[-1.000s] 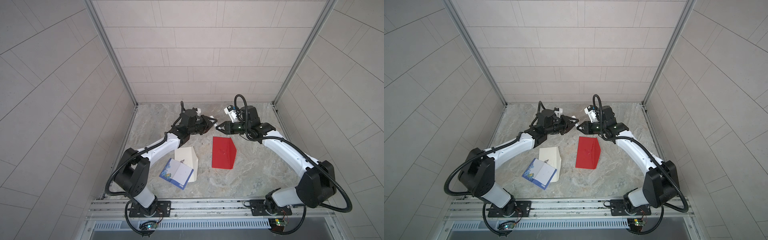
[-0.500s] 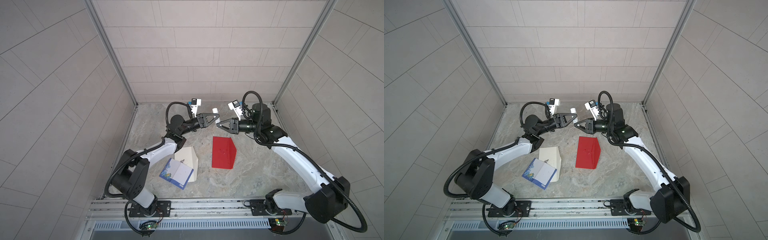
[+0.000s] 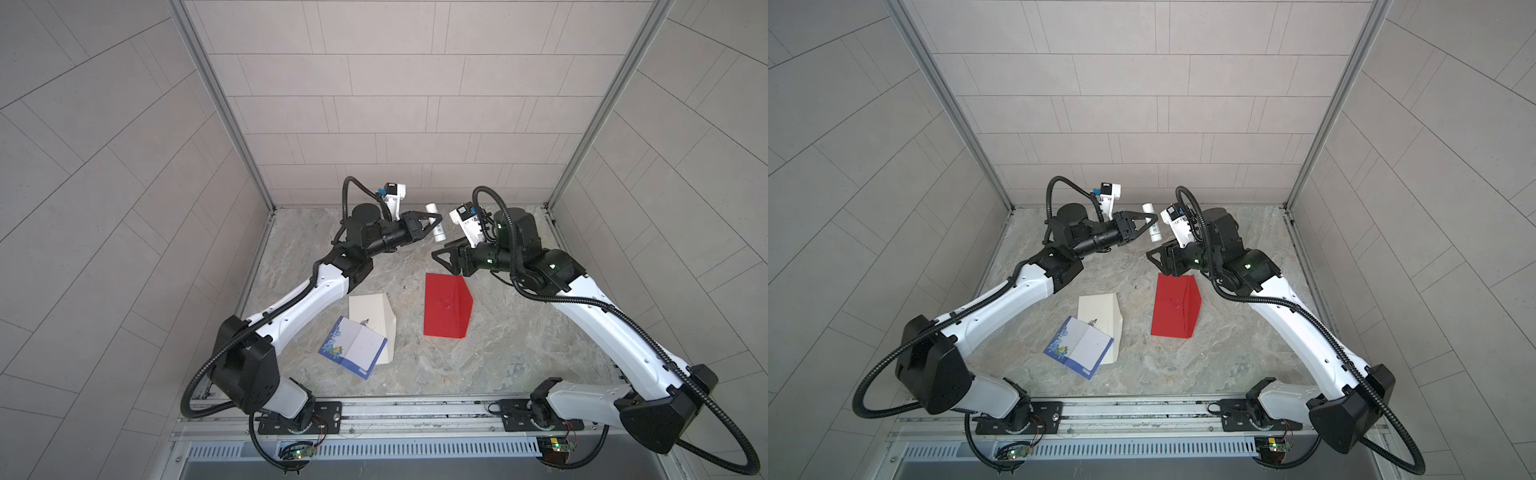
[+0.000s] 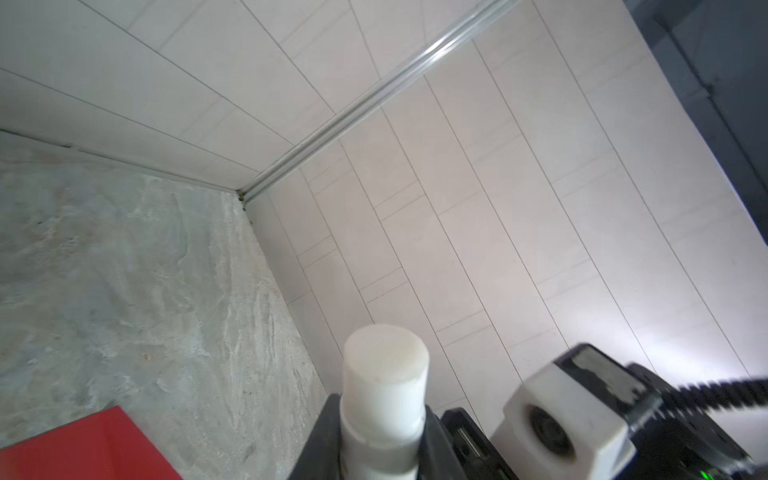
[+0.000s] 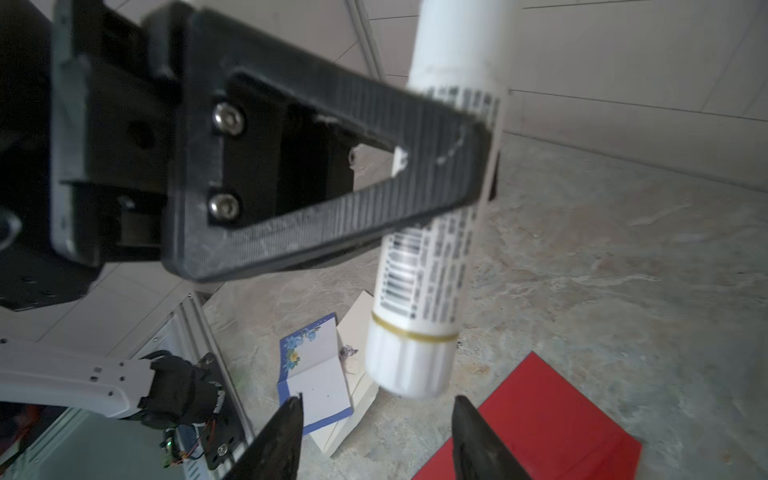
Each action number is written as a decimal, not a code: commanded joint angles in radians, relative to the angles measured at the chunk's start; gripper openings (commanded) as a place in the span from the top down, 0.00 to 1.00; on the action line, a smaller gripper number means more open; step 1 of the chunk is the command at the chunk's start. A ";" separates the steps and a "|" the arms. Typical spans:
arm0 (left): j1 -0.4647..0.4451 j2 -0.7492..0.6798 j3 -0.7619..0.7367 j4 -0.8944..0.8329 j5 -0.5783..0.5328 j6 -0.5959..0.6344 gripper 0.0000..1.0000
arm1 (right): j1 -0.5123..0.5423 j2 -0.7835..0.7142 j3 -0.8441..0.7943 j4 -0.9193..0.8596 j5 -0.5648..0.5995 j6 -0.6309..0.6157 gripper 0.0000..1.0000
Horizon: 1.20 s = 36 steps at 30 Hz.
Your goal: Place the letter into the envelope and seal it
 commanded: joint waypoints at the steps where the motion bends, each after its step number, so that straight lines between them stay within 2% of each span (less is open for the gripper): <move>1: -0.008 0.014 0.041 -0.146 -0.078 -0.038 1.00 | 0.017 -0.018 -0.004 0.011 0.192 -0.044 0.44; 8: -0.025 0.032 0.017 -0.110 -0.076 -0.105 1.00 | 0.023 0.021 0.002 0.041 0.161 -0.026 0.46; 15: -0.042 0.029 0.001 -0.084 -0.085 -0.112 1.00 | 0.032 0.073 0.027 0.020 0.146 -0.004 0.51; 18: -0.043 0.024 -0.012 -0.051 -0.082 -0.118 1.00 | 0.031 0.086 0.029 0.014 0.189 0.001 0.60; 20: -0.046 0.025 -0.018 -0.036 -0.072 -0.125 1.00 | 0.029 0.087 0.034 0.012 0.215 0.030 0.71; 24: -0.044 0.026 -0.031 -0.041 -0.050 -0.120 1.00 | 0.008 0.064 0.015 0.055 0.182 0.060 0.88; 27: -0.033 0.029 -0.046 -0.030 -0.024 -0.119 1.00 | -0.036 0.030 -0.033 0.124 0.019 0.096 0.96; 29: -0.016 0.038 -0.064 0.009 0.028 -0.127 1.00 | -0.085 0.003 -0.087 0.213 -0.176 0.158 1.00; 32: 0.011 0.058 -0.116 0.220 0.160 -0.155 1.00 | -0.160 -0.023 -0.171 0.429 -0.462 0.328 1.00; 34: 0.022 0.070 -0.149 0.375 0.263 -0.165 1.00 | -0.183 -0.038 -0.231 0.607 -0.581 0.443 1.00; 36: 0.017 0.081 -0.179 0.543 0.374 -0.170 1.00 | -0.179 -0.053 -0.253 0.678 -0.664 0.468 1.00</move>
